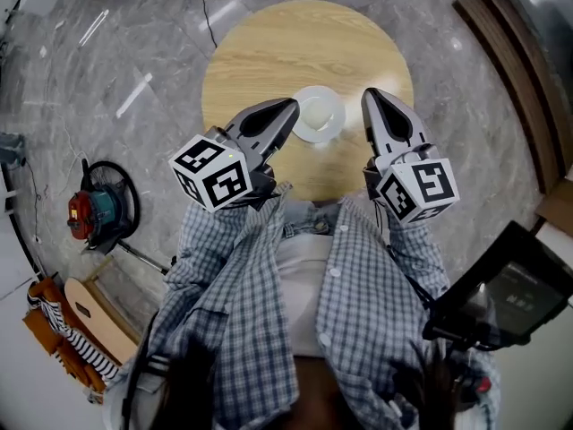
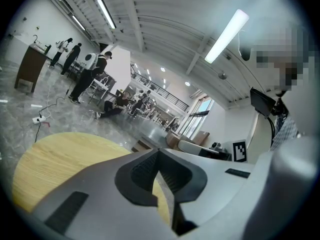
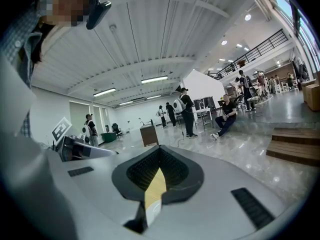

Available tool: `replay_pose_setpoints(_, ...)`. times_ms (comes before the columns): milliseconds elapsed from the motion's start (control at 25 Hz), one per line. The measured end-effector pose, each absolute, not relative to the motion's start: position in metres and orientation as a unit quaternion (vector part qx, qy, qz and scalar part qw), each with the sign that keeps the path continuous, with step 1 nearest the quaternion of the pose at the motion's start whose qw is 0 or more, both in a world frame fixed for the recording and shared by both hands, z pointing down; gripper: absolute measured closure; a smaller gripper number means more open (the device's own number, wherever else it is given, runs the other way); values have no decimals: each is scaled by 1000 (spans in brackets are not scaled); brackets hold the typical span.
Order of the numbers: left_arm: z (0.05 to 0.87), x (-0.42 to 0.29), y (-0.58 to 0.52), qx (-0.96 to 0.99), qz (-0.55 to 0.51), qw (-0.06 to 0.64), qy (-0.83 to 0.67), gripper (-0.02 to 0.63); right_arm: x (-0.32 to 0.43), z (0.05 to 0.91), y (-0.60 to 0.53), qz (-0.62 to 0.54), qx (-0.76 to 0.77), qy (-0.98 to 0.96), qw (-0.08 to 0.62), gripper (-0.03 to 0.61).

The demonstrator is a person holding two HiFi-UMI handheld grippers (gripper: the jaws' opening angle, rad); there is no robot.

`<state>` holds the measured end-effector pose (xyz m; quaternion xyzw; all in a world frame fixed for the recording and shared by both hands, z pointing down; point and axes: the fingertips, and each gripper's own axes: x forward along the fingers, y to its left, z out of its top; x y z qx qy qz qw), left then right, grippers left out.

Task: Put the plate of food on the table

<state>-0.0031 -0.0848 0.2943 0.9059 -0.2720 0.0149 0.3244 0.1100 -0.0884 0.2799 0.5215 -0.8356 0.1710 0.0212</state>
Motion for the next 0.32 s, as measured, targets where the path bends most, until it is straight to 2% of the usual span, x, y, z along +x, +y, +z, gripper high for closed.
replay_pose_setpoints(320, 296, -1, -89, 903, 16, 325, -281, 606, 109, 281, -93, 172, 510, -843, 24, 571)
